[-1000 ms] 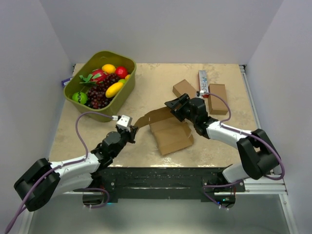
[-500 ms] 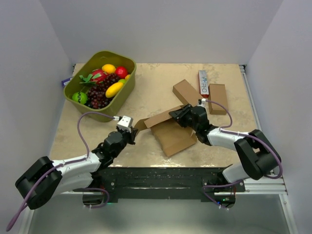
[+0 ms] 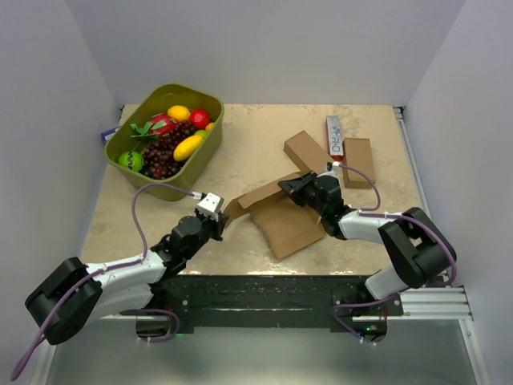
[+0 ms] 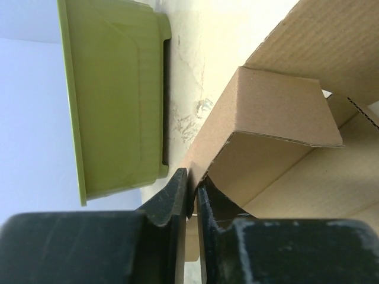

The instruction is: Fold the paper box

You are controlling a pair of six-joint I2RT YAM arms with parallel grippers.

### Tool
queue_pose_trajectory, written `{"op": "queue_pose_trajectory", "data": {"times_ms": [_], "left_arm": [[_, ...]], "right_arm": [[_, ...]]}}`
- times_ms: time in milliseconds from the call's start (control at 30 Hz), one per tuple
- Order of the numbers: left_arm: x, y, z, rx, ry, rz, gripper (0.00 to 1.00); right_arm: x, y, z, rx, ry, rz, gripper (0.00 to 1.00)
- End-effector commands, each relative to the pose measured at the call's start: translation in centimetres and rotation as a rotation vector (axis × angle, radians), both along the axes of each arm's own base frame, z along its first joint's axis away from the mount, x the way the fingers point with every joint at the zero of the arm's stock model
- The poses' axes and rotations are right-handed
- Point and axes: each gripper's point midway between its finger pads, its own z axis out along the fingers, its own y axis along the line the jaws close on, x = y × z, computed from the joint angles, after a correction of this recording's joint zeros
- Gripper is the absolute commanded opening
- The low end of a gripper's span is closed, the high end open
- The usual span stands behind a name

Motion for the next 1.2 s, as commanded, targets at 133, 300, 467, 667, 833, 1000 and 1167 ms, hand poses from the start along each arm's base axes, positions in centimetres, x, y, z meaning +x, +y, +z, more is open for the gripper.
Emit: {"op": "queue_pose_trajectory", "data": {"times_ms": [133, 300, 467, 667, 833, 1000, 1167], "left_arm": [[0.5, -1.1, 4.4, -0.024, -0.077, -0.051, 0.56], [0.8, -1.2, 7.7, -0.045, -0.156, -0.059, 0.68], [2.1, -2.3, 6.8, 0.041, -0.127, -0.077, 0.69], [3.7, -3.6, 5.8, 0.101, -0.109, -0.086, 0.69], [4.4, -4.3, 4.7, 0.148, -0.085, -0.099, 0.67], [4.6, -4.5, 3.9, 0.159, -0.076, -0.101, 0.66], [4.9, -5.1, 3.1, 0.170, -0.067, -0.111, 0.64]], "right_arm": [[0.0, -0.7, -0.3, -0.003, -0.012, -0.031, 0.03], [-0.1, -0.6, -0.1, 0.005, -0.016, -0.021, 0.02], [-0.2, -0.5, -0.2, 0.010, -0.019, -0.016, 0.02], [-0.3, -0.4, 0.0, 0.017, -0.022, -0.008, 0.01], [-0.4, -0.3, 0.2, 0.024, -0.027, -0.006, 0.01], [-0.4, -0.3, 0.2, 0.024, -0.027, -0.006, 0.01], [-0.3, -0.1, 0.4, 0.031, -0.031, -0.002, 0.00]]}}
